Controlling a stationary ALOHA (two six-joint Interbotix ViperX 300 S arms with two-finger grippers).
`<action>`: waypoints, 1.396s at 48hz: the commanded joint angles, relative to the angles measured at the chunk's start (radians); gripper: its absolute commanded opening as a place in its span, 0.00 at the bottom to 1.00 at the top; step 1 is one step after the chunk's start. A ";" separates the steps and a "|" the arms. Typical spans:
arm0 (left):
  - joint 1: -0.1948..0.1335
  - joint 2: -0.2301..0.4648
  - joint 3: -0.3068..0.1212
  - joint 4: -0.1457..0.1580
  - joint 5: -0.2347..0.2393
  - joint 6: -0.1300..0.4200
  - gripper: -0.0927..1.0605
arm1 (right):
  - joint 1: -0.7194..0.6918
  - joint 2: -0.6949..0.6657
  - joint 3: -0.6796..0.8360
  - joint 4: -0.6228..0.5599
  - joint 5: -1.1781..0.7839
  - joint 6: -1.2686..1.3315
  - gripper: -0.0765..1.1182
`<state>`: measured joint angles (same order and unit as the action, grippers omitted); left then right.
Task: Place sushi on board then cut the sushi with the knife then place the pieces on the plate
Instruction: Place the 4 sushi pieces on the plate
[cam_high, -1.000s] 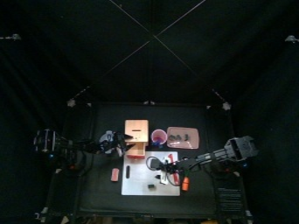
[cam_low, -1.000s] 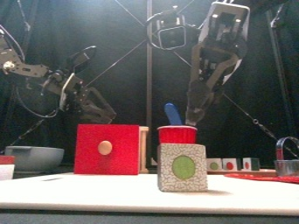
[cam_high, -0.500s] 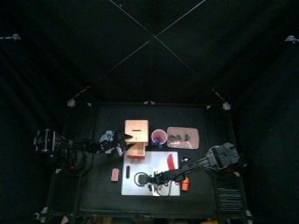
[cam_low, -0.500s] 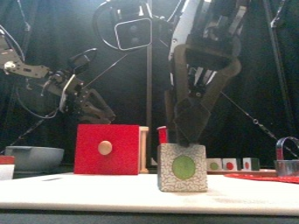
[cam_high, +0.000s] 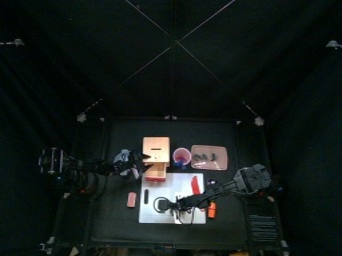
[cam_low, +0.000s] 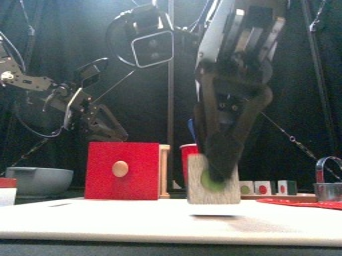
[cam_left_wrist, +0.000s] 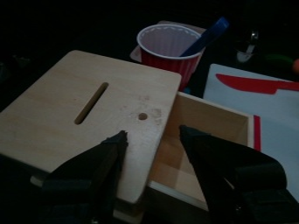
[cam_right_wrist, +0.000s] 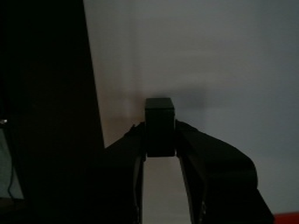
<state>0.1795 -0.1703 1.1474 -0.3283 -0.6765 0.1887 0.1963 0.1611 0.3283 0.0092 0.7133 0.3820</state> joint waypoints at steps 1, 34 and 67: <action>0.002 -0.011 -0.006 -0.002 -0.003 -0.003 0.84 | -0.091 -0.169 0.133 -0.038 0.005 0.080 0.48; 0.012 -0.009 0.000 0.002 0.003 0.003 0.84 | -0.859 -0.825 0.779 -0.207 -0.034 0.364 0.48; 0.005 -0.011 -0.018 0.029 0.003 0.002 0.84 | -0.976 -0.686 0.804 -0.206 -0.249 0.353 0.81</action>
<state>0.1841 -0.1764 1.1505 -0.3037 -0.6703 0.1917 -0.7823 -0.5108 1.1490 -0.1979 0.4663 0.7378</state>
